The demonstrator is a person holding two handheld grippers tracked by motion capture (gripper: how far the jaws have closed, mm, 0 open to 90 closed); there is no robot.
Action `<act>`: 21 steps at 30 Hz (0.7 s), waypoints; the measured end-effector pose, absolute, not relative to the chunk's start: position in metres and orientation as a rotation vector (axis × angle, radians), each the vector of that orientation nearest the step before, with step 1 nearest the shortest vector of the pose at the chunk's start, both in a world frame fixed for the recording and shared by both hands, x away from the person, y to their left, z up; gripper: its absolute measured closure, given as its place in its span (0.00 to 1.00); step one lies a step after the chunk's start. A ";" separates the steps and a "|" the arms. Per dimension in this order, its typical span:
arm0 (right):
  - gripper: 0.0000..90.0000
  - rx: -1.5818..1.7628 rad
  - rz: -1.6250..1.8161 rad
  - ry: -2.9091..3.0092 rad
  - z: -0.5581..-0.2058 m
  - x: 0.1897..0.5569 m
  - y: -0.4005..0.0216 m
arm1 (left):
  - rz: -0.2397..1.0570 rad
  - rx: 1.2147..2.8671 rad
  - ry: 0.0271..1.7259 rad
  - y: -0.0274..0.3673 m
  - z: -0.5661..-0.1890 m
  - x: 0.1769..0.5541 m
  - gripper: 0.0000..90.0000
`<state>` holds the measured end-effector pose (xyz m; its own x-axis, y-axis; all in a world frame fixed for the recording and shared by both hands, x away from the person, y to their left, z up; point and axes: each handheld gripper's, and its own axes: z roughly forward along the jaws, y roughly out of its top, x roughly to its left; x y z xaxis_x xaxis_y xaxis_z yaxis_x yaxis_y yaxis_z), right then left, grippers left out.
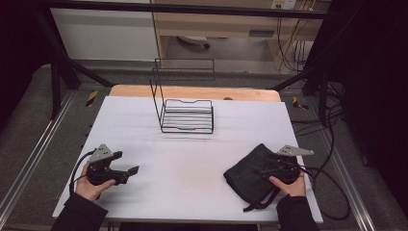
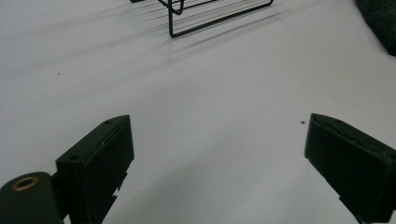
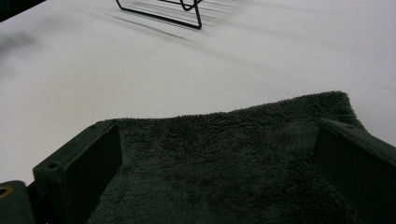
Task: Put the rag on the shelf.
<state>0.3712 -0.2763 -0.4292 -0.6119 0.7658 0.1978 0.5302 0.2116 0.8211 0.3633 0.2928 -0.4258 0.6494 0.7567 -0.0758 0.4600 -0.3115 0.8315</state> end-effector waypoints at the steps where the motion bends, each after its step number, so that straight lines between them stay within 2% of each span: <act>1: 0.02 1.229 1.353 2.233 -0.429 0.371 -0.276 | 0.416 1.965 0.952 0.293 -0.426 0.363 0.09; 13: 0.04 1.197 1.312 2.256 -0.427 0.371 -0.267 | 0.411 1.966 0.960 0.293 -0.428 0.363 0.09; 21: 0.14 1.153 1.316 2.295 -0.424 0.370 -0.252 | 0.412 1.972 0.965 0.292 -0.429 0.363 0.10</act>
